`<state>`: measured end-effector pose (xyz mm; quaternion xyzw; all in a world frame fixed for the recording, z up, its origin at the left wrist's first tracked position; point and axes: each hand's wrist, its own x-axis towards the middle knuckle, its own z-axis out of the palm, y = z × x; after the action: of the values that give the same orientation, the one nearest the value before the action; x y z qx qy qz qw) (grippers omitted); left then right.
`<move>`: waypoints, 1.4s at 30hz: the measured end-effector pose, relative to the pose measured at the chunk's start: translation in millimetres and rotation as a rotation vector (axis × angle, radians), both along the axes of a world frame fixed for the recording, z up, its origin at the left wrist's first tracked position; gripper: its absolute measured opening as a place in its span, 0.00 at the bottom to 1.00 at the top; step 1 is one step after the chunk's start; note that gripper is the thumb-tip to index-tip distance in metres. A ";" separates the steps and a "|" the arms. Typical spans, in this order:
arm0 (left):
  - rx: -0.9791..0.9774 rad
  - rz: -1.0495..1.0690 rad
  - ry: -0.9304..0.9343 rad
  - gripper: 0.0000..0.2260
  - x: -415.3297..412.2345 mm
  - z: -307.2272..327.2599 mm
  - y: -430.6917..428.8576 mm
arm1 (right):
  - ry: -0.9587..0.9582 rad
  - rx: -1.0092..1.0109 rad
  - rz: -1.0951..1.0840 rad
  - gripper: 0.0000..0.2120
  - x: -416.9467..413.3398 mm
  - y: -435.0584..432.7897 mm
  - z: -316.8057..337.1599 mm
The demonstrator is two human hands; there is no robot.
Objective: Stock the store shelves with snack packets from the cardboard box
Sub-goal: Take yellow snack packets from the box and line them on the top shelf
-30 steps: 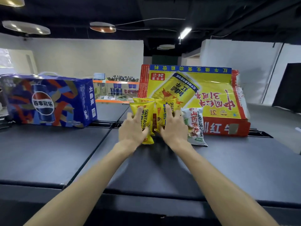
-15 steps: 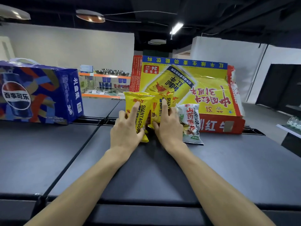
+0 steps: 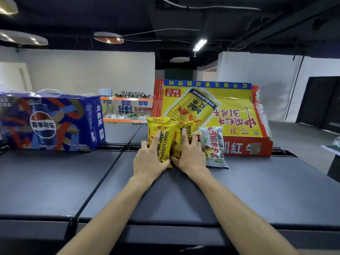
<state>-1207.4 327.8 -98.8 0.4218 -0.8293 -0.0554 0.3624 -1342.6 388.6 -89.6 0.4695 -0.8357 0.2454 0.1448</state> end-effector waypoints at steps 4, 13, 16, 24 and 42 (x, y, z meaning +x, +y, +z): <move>-0.035 0.017 -0.013 0.40 4.7 4.3 8.9 | 0.020 0.006 0.024 0.49 2.6 21.1 13.7; -0.115 0.138 -0.166 0.30 -2.0 23.8 53.2 | 0.086 -0.002 0.122 0.29 0.6 69.2 36.7; -0.178 0.112 -0.220 0.18 -6.7 34.8 69.0 | 0.114 0.017 0.142 0.26 -2.5 85.1 35.2; -0.231 0.053 -0.402 0.11 -21.2 35.0 109.2 | 0.096 0.092 0.143 0.17 -26.4 134.3 31.7; -0.268 -0.063 -0.413 0.11 21.7 45.7 235.3 | 0.073 0.000 0.065 0.08 17.5 272.6 67.9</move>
<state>-1185.7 563.1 -53.0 0.3461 -0.8986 0.1311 0.2358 -1325.2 661.2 -21.7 0.5051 -0.8141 0.2326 0.1673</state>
